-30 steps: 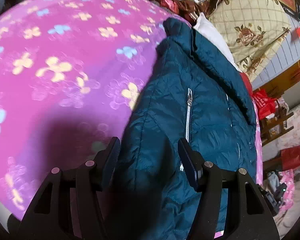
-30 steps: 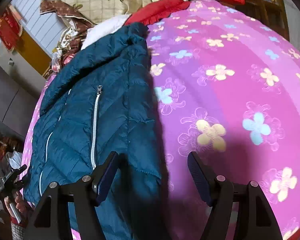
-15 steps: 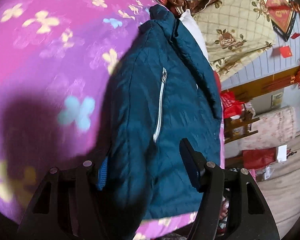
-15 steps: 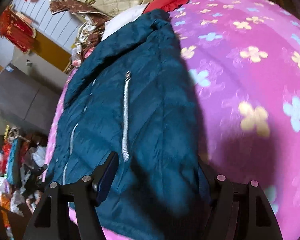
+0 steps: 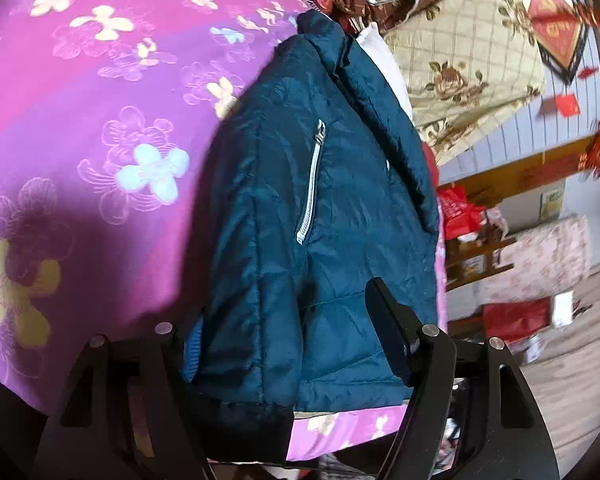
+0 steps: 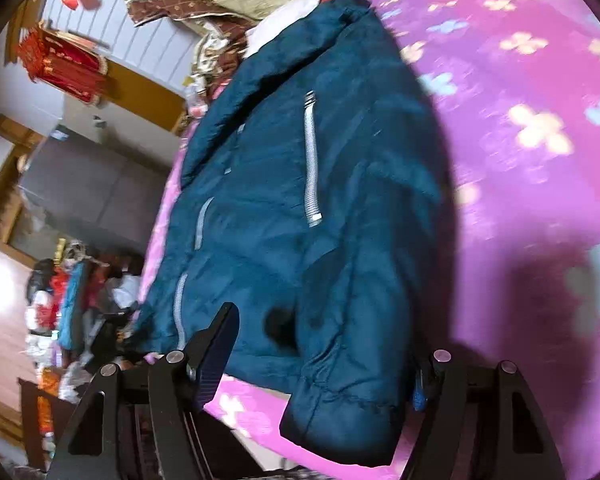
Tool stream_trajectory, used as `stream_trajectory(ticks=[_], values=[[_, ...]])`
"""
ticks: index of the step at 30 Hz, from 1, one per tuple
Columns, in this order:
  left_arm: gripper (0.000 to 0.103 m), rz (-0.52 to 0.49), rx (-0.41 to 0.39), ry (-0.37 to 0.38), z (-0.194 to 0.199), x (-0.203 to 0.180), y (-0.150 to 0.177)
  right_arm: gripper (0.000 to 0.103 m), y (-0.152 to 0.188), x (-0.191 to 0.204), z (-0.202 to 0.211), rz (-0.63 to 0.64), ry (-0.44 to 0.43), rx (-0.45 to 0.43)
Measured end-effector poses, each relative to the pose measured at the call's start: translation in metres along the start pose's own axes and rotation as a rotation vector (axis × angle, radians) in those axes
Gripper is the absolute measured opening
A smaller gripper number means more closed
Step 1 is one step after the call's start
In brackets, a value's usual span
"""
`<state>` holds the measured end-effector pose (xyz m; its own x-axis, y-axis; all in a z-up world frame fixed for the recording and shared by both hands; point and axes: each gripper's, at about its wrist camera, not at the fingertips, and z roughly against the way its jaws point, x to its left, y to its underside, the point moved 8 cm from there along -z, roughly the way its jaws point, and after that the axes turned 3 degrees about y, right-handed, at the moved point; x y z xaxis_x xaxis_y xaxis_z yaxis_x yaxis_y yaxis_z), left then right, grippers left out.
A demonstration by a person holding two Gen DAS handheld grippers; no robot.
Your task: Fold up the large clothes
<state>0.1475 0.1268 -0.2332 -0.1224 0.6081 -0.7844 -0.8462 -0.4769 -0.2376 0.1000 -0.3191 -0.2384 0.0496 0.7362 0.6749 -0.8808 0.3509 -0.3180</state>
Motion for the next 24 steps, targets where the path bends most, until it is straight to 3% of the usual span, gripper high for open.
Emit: stream_trajectory(ticks=[8,15,17,19,21,24], values=[[0.070,-0.076,0.052,0.000,-0.018,-0.015,0.022,0.069,0.002,0.016,-0.015,0.025,-0.008,-0.009],[0.070,-0.085,0.028,-0.043,-0.019,-0.015,0.023,0.068,0.003,0.013,-0.013,0.018,-0.017,-0.020],[0.061,-0.085,0.027,-0.106,-0.020,-0.015,0.023,0.065,0.004,0.011,-0.013,0.017,-0.010,-0.018],[0.046,-0.101,0.028,-0.173,-0.021,-0.013,0.024,0.062,0.002,0.011,-0.014,0.008,-0.018,-0.018],[0.044,-0.124,0.028,-0.208,-0.022,-0.012,0.025,0.060,0.003,0.010,-0.015,0.004,-0.013,-0.018],[0.044,-0.091,0.019,-0.197,-0.020,-0.009,0.023,0.060,0.004,0.011,-0.014,0.010,-0.009,-0.017]])
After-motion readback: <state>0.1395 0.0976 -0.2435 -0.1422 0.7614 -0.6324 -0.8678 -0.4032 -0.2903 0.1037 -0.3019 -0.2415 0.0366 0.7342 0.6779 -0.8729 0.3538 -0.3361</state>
